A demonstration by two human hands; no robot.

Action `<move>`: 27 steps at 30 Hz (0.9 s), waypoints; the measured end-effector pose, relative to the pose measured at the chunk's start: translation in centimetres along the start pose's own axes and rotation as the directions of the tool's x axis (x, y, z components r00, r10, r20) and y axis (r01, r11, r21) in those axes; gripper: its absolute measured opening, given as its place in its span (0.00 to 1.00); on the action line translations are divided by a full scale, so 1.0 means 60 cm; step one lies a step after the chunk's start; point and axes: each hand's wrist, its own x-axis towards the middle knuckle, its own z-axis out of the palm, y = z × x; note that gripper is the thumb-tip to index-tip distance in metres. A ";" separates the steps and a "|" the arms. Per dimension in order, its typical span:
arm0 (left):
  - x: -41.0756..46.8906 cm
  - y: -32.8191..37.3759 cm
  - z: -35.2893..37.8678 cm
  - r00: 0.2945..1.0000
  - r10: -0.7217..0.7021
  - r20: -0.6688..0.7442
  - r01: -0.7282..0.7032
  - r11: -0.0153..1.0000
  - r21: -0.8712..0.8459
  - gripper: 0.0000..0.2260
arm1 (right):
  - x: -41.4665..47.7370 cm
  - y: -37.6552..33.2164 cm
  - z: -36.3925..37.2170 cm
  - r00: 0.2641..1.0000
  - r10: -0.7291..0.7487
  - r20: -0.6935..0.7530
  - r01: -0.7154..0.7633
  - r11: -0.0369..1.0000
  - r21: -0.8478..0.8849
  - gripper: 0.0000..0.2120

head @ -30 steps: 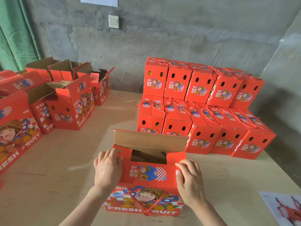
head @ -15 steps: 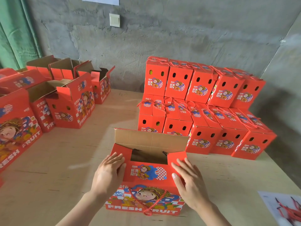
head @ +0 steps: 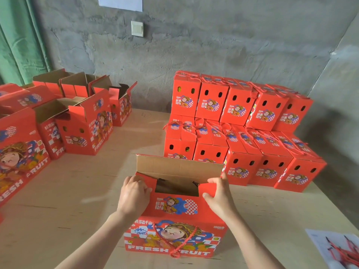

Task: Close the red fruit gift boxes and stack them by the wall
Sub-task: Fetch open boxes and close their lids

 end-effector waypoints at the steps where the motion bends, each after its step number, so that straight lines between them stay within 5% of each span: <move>1: -0.002 -0.001 0.002 1.000 -0.015 -0.008 0.015 0.999 -0.042 0.07 | 0.002 0.000 -0.002 1.000 -0.004 0.008 0.004 1.000 0.016 0.16; 3: -0.009 0.002 0.001 0.998 -0.048 -0.048 0.042 0.993 -0.109 0.08 | 0.000 0.004 -0.002 0.999 -0.003 -0.053 0.007 0.997 0.072 0.17; 7: -0.017 0.006 0.001 0.986 -0.050 -0.158 0.015 0.977 -0.215 0.31 | -0.015 0.010 -0.005 0.972 0.143 -0.184 -0.083 0.951 0.299 0.29; 11: -0.029 0.006 0.002 0.978 -0.023 -0.209 -0.044 0.950 -0.309 0.37 | -0.024 0.001 -0.012 0.973 0.097 -0.209 0.022 0.864 0.502 0.32; 13: -0.031 0.005 0.005 0.980 0.068 -0.187 -0.112 0.965 -0.237 0.39 | -0.028 -0.001 -0.013 0.986 -0.013 -0.164 0.084 0.898 0.433 0.29; 17: -0.025 -0.003 0.009 0.987 0.139 -0.086 -0.144 0.988 -0.055 0.31 | -0.017 0.014 -0.011 0.967 -0.193 -0.164 0.211 0.972 0.100 0.08; 21: -0.015 -0.007 0.015 0.993 0.118 -0.019 -0.117 0.992 0.044 0.18 | -0.003 0.034 -0.023 0.957 -0.282 0.063 0.286 0.956 -0.064 0.11; 24: -0.004 -0.010 0.014 0.989 0.075 0.127 -0.095 0.983 0.160 0.23 | 0.010 0.044 -0.043 0.917 -0.226 0.329 0.287 0.946 -0.148 0.19; 27: 0.024 -0.012 -0.001 0.953 0.100 0.285 -0.178 0.948 0.264 0.26 | 0.022 0.042 -0.053 0.899 -0.216 0.382 0.331 0.906 -0.265 0.19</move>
